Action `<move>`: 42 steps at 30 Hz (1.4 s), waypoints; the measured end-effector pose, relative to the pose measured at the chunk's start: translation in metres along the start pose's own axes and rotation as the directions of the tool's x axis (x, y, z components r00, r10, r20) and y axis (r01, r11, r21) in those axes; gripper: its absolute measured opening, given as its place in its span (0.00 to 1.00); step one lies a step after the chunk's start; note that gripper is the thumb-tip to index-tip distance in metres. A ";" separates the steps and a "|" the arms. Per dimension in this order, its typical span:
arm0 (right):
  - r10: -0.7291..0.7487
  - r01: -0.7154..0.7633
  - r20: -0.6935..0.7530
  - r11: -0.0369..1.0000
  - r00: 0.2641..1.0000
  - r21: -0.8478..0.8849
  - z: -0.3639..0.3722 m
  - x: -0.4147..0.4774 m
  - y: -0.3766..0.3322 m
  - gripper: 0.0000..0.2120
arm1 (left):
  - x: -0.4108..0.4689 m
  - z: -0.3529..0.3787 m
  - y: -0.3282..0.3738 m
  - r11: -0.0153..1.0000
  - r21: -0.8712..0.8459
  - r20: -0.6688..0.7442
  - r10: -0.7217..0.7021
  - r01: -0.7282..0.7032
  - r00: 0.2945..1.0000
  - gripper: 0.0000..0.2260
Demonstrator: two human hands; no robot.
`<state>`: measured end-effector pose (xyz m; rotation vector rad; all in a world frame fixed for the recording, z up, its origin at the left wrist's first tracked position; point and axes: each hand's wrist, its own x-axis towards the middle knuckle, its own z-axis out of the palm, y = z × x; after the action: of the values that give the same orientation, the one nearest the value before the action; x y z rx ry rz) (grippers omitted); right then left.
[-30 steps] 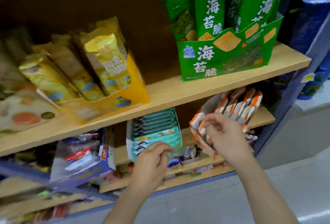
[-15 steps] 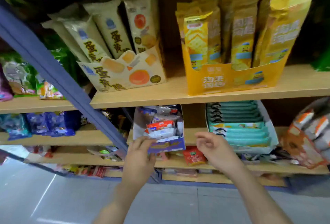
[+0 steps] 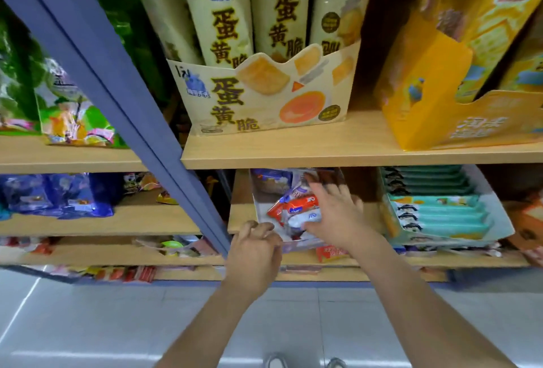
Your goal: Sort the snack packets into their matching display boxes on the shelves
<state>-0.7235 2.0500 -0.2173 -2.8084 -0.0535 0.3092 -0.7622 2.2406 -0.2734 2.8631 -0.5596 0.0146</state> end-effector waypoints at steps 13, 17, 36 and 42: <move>-0.045 0.048 0.024 0.993 0.999 -0.108 0.001 0.019 -0.005 0.37 | 0.061 -0.043 0.001 0.922 -0.343 0.136 -0.142 0.181 0.980 0.24; 0.058 -0.057 -0.087 0.998 0.995 0.015 -0.016 0.009 0.008 0.34 | 0.068 -0.037 -0.011 0.987 -0.123 0.164 -0.078 0.099 0.983 0.19; 0.181 -0.082 -0.278 0.939 0.943 0.334 -0.003 -0.012 0.035 0.35 | 0.096 -0.048 0.020 0.945 0.128 0.161 -0.319 0.300 0.934 0.11; 0.130 -0.061 -0.188 0.940 0.973 0.336 -0.009 0.000 0.009 0.29 | 0.038 -0.071 0.006 0.839 -0.322 -0.024 -0.470 0.438 0.882 0.14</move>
<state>-0.7211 2.0390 -0.2115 -2.4966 0.1687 0.0370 -0.7272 2.2368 -0.2005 2.5908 0.1448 -0.0041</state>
